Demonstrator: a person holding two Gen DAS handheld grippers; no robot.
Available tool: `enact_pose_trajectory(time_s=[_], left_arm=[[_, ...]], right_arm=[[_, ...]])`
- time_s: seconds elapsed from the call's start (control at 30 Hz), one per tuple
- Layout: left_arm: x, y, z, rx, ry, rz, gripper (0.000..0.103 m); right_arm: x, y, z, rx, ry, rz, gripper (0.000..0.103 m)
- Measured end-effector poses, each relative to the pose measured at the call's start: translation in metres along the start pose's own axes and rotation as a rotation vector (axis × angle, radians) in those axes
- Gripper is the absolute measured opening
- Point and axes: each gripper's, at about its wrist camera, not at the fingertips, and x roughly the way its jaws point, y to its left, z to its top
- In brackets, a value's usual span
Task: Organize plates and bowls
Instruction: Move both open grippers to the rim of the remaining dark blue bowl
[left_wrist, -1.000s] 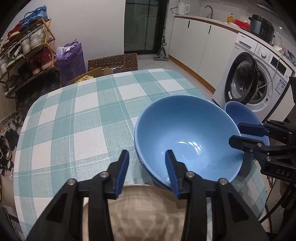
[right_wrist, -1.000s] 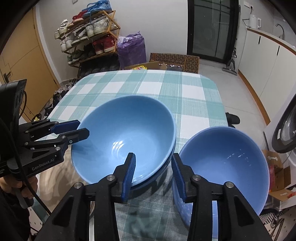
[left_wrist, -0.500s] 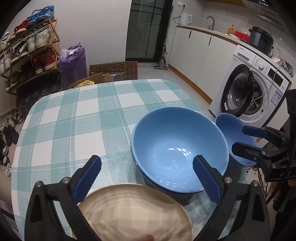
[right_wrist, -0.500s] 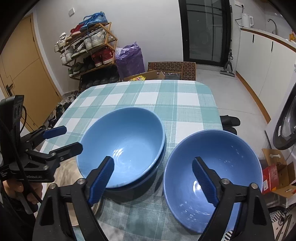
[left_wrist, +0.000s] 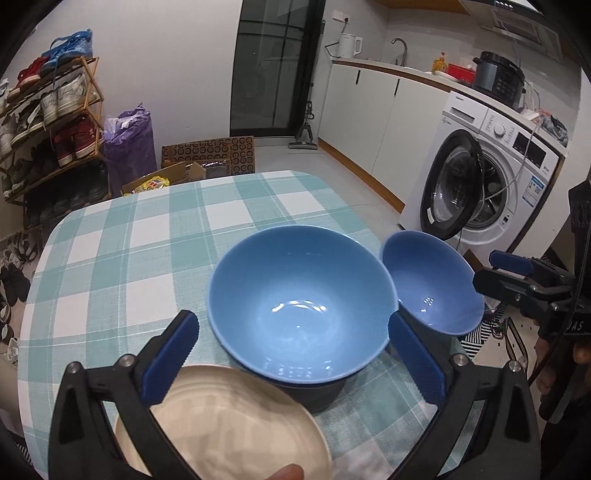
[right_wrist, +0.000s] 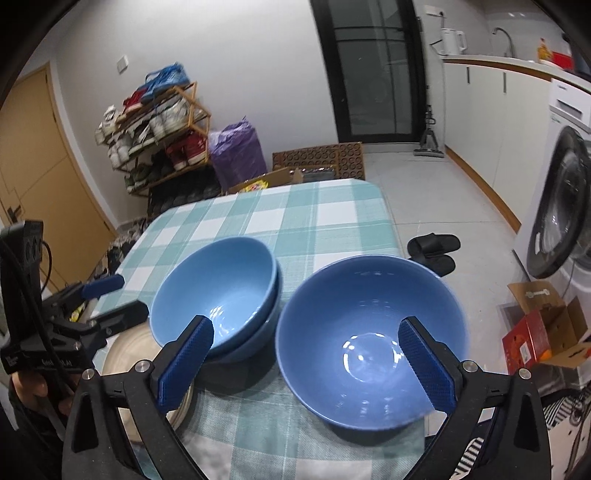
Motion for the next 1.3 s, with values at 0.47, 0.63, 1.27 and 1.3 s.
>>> enact_pose_trajectory(time_s=[0.47,0.63,1.27,1.3], left_arm=[[0.006,-0.043,-0.003,0.059,0.016,-0.098,0.099],[0.013,-0.058,-0.005,0.087,0.033,-0.128,0.073],[0.038,-0.099,-0.011,0.120,0.112,-0.243,0.035],[0.040,-0.101,-0.011,0.118,0.117,-0.241,0.035]], right_arm=[[-0.038,-0.042,-0.021,0.091,-0.039,-0.048,0.102],[-0.042,-0.054,-0.029,0.123,-0.039,-0.054,0.102],[-0.037,-0.089,-0.045,0.204,-0.025,-0.069,0.102],[-0.036,-0.090,-0.045,0.207,-0.024,-0.069,0.102]])
